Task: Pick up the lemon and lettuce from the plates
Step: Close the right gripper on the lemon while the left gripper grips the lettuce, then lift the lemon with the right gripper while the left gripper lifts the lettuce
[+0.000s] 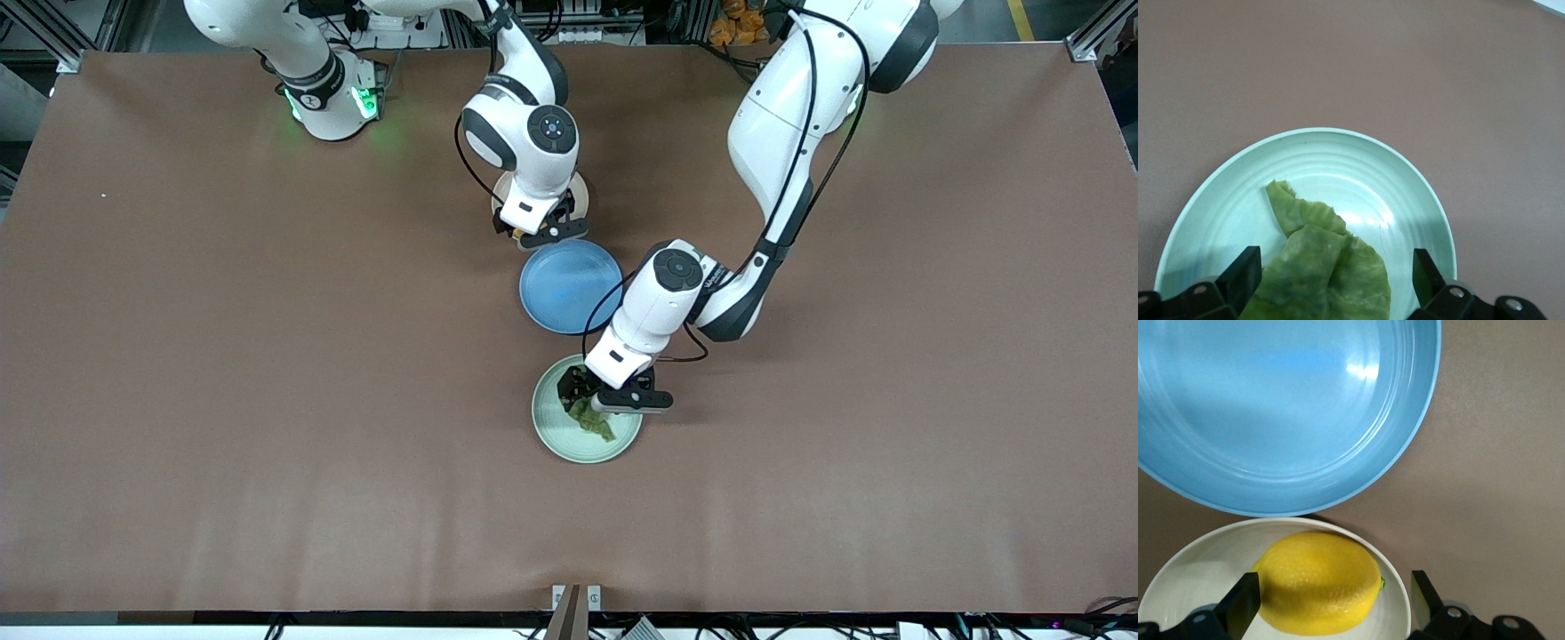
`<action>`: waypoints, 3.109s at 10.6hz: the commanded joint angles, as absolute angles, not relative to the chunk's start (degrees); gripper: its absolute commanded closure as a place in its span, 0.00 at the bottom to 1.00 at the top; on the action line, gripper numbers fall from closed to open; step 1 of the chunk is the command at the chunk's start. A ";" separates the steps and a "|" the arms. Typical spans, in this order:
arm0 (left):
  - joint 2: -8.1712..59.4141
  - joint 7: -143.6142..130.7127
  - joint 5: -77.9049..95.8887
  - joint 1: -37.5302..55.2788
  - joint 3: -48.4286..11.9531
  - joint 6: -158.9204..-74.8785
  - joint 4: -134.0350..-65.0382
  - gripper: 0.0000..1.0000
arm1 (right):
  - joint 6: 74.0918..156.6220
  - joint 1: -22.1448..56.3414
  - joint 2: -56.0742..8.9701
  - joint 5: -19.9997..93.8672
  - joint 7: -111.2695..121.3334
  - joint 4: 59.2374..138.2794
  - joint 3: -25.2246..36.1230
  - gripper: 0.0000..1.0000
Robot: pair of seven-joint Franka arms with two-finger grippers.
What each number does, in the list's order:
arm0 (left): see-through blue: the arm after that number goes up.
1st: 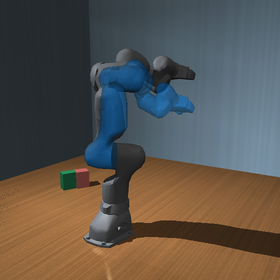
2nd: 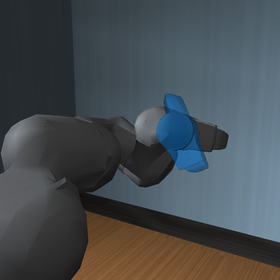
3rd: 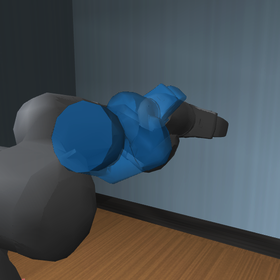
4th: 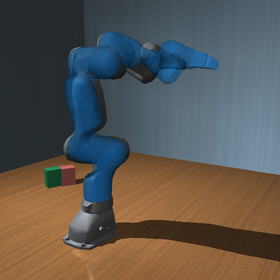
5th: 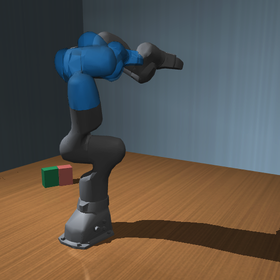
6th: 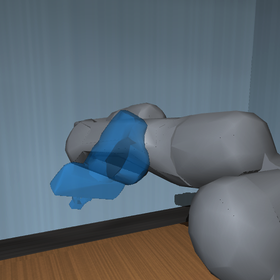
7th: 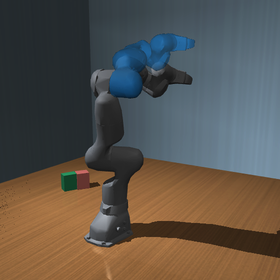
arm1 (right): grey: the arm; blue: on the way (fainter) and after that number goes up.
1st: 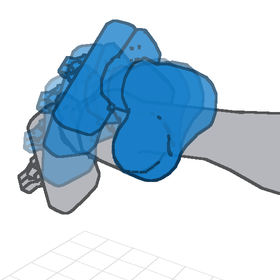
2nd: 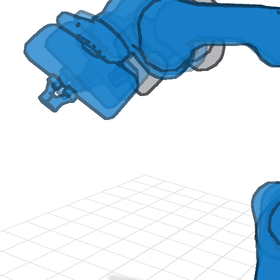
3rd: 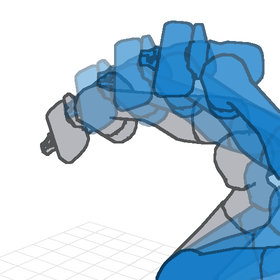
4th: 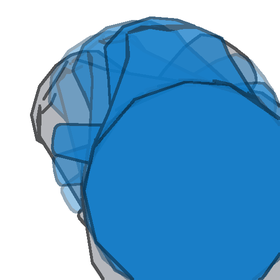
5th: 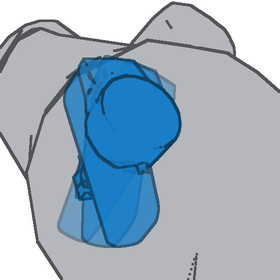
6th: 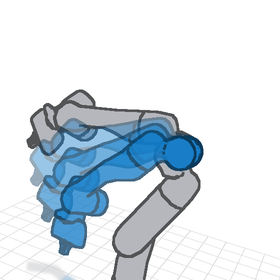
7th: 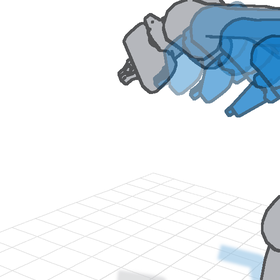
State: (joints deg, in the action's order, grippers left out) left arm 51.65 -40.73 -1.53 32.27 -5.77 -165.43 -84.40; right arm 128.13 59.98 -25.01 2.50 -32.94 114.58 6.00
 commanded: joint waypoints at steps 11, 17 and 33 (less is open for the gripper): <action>55.28 -42.10 -1.41 34.45 -4.22 -166.11 -83.06 0.00 | 131.92 64.07 -28.83 -0.09 -40.25 114.96 6.59 0.45; 55.28 -43.24 -1.32 34.80 -4.13 -166.20 -82.97 1.00 | 123.43 63.02 -27.60 -0.35 -37.81 110.58 7.47 0.74; 37.71 -38.07 -1.49 27.08 -4.31 -136.78 -84.46 1.00 | 104.85 20.51 -17.40 -0.18 4.19 99.93 9.14 0.74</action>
State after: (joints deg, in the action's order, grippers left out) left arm 40.09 -41.85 -1.53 29.12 -4.27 -141.54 -82.50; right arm 105.14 27.04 -18.11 0.06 -1.09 99.82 10.24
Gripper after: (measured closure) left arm 0.982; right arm 0.101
